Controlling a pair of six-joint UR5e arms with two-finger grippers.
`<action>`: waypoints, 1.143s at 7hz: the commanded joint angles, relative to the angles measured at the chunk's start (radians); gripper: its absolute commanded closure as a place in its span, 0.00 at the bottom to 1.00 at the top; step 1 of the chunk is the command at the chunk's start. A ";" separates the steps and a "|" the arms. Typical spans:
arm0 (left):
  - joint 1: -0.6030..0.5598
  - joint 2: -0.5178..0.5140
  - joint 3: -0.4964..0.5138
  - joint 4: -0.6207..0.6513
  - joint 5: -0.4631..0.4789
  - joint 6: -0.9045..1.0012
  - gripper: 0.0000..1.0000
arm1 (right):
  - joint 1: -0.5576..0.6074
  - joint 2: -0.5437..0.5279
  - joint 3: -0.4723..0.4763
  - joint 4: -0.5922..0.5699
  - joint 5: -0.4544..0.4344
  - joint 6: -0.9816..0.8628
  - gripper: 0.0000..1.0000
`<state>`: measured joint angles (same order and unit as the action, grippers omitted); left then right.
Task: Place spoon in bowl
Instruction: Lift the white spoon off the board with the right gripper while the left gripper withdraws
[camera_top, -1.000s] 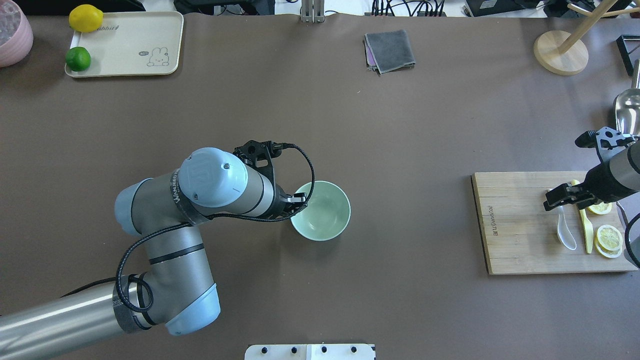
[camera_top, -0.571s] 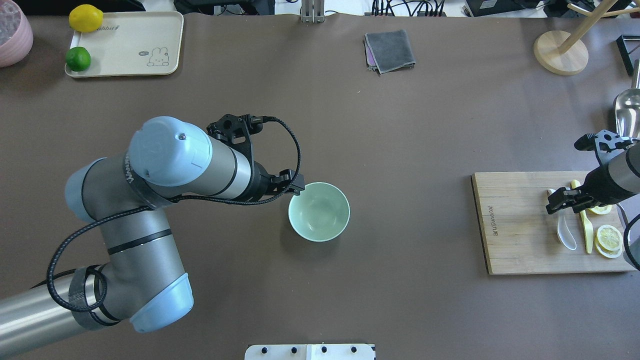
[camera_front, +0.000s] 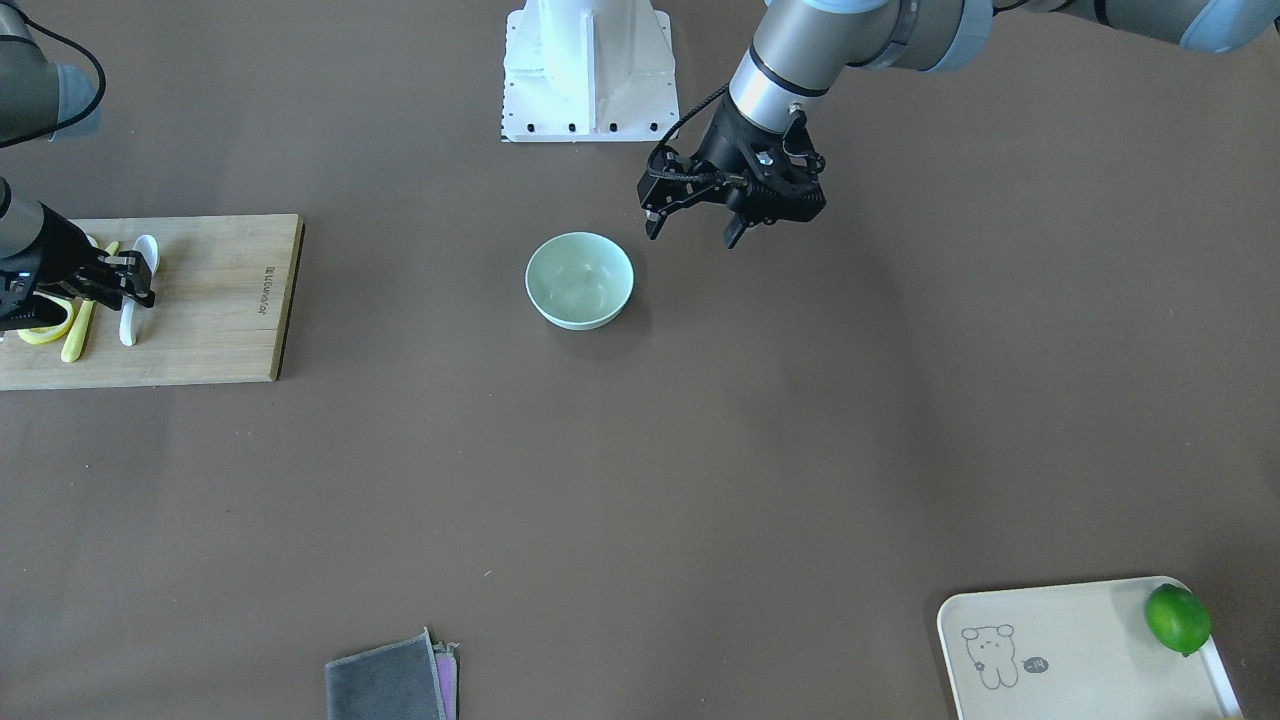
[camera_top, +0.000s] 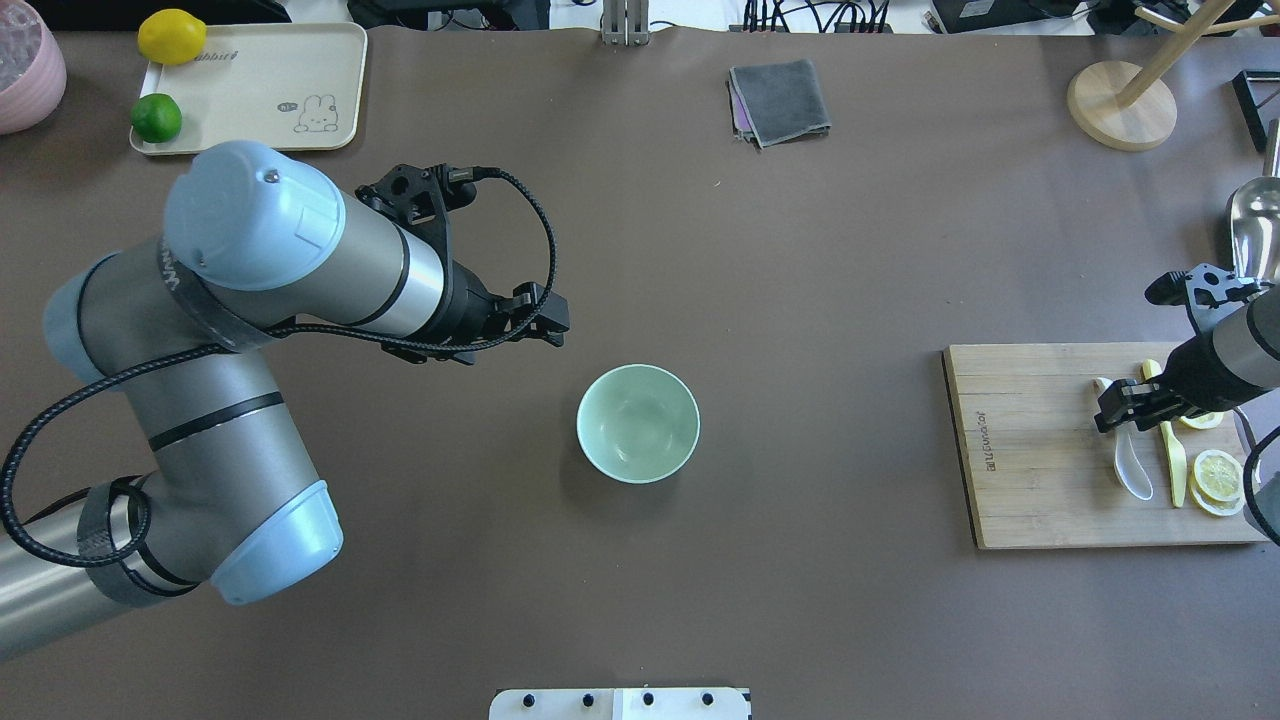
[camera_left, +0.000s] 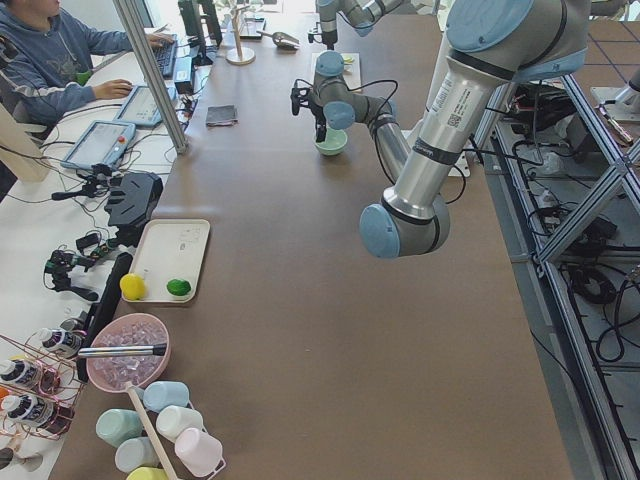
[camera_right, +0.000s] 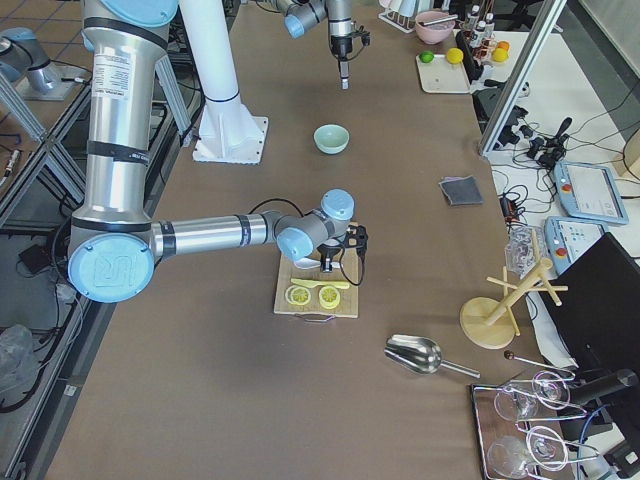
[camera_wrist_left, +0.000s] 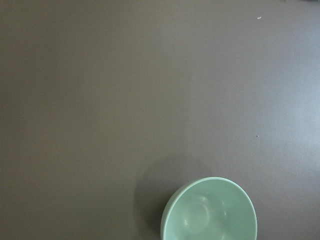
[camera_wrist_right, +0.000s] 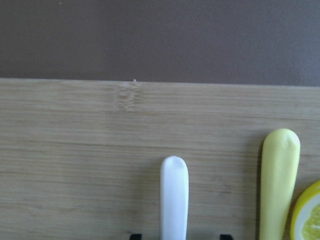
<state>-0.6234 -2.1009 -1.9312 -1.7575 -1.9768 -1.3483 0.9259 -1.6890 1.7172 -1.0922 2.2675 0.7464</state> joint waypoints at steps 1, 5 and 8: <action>-0.019 0.010 -0.008 0.000 -0.017 0.011 0.03 | 0.001 0.003 0.004 0.000 0.004 -0.001 1.00; -0.218 0.278 -0.071 -0.007 -0.195 0.428 0.03 | -0.079 0.261 0.078 -0.062 0.006 0.314 1.00; -0.515 0.453 0.057 -0.007 -0.351 0.960 0.03 | -0.261 0.542 0.093 -0.207 -0.199 0.639 1.00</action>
<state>-1.0215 -1.6873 -1.9479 -1.7647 -2.2637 -0.5789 0.7529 -1.2521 1.8029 -1.2599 2.1570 1.2450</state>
